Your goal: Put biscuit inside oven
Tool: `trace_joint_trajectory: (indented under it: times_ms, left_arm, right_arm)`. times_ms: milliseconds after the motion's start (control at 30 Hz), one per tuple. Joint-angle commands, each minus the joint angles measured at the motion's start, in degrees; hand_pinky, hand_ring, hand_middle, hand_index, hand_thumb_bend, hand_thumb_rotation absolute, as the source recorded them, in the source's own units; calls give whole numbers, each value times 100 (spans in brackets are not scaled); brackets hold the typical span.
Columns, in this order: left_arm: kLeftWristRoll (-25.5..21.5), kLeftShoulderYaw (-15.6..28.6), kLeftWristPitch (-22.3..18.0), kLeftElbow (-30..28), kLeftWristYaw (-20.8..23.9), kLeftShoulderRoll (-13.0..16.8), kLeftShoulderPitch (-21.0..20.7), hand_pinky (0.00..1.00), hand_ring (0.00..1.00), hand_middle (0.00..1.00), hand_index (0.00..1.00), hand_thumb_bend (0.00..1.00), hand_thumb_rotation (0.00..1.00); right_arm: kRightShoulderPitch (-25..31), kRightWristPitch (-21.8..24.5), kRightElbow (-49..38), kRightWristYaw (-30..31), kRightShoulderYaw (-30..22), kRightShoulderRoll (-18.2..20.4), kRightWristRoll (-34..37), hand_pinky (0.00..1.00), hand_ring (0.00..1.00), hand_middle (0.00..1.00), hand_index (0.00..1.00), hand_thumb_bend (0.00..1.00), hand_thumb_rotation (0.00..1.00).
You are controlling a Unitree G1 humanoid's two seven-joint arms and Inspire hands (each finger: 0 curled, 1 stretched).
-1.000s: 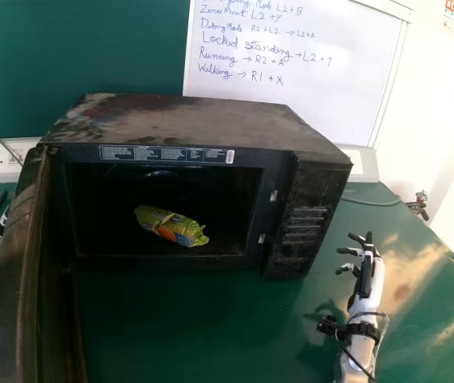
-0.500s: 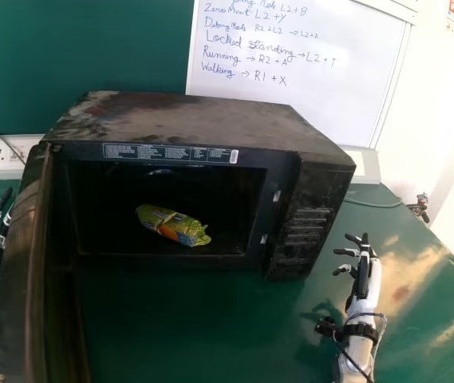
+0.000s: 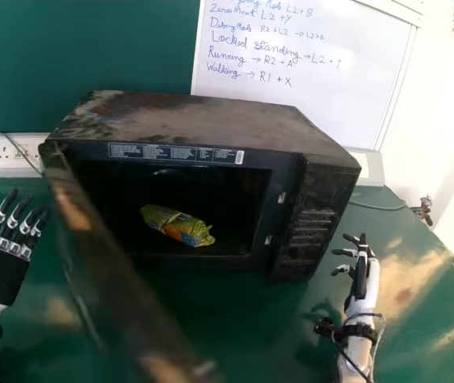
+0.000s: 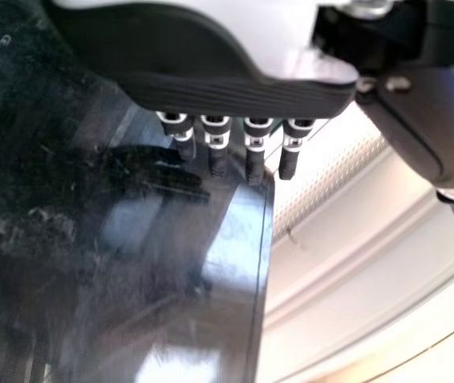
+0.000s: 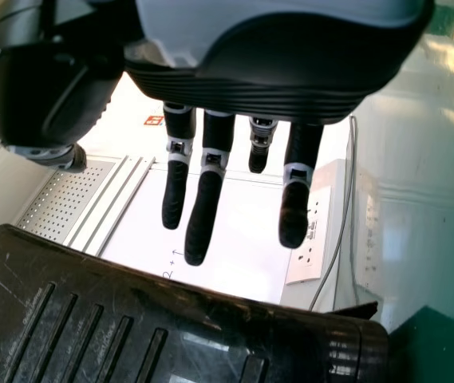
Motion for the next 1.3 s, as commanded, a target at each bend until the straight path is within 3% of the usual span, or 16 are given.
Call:
trace_joint_trajectory:
  times_ms: [0,333,600,767,933,1100,1267]
  left_arm:
    - [113,-199,8,-37,-186,-152,90,4,21,30,43,0,0]
    - [103,-298,86,-21,-376,-133,55,9,24,32,43,0,0]
    - [322,-328,-105,-271,-72,-214,176,9,25,32,45,0,0]
    - [318,-348,-103,-337,119,-286,224,13,28,37,47,0,0]
    - [439,-382,-169,-363,323,-260,279,16,35,49,56,0,0]
    - [747,-460,-437,-724,922,-352,436,13,36,65,71,0,0]
    - [926,-540,-507,-974,1398,-398,552,16,53,85,87,0,0]
  right_arm:
    - [290,-78,135,-37,63,266,-64,21,31,41,64,71,95]
    - [284,-50,121,-49,38,287,-54,22,30,41,64,73,95]
    - [286,-44,121,-60,55,281,-84,21,30,41,64,71,95]
    - [290,-62,121,-52,52,285,-79,22,31,41,64,68,94]
    - [297,-56,116,-2,42,285,-55,21,30,41,64,70,94]
    - [299,-53,116,32,27,292,-32,21,30,41,64,69,93]
    - [298,-67,117,41,28,296,-38,21,30,41,64,72,94]
